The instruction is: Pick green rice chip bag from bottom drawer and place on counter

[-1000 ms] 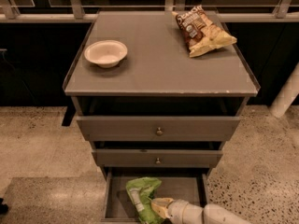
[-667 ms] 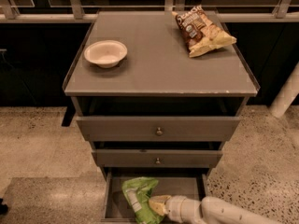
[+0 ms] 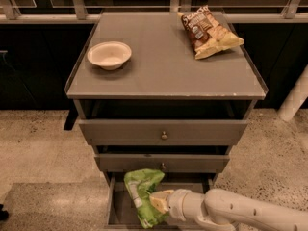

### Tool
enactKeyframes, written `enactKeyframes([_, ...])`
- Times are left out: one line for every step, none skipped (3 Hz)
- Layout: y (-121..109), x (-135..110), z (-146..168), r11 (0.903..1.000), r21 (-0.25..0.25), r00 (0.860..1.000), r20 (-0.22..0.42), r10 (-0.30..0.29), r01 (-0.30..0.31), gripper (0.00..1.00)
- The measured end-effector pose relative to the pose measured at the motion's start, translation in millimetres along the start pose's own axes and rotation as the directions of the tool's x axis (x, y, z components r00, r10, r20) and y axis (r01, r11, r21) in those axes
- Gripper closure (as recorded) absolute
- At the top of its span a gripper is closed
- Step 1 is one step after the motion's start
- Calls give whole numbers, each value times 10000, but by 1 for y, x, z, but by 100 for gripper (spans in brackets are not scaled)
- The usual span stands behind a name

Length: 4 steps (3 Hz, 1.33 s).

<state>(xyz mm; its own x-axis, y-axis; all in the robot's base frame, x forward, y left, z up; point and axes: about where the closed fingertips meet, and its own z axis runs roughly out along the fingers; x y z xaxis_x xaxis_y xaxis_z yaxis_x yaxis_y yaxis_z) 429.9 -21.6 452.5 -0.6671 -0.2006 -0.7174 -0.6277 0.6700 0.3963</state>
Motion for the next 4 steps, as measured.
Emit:
enactKeyframes([17, -42, -29, 9953, 661, 9975, -95, -702, 707, 100])
enactKeyframes([38, -77, -50, 9816, 1254, 9896, -200, -1427, 1441, 100])
enactKeyframes([63, -108, -64, 9603, 1833, 9776, -396, -2067, 2105, 100])
enactKeyframes([87, -130, -71, 9330, 1997, 9540, -741, -2904, 2995, 100])
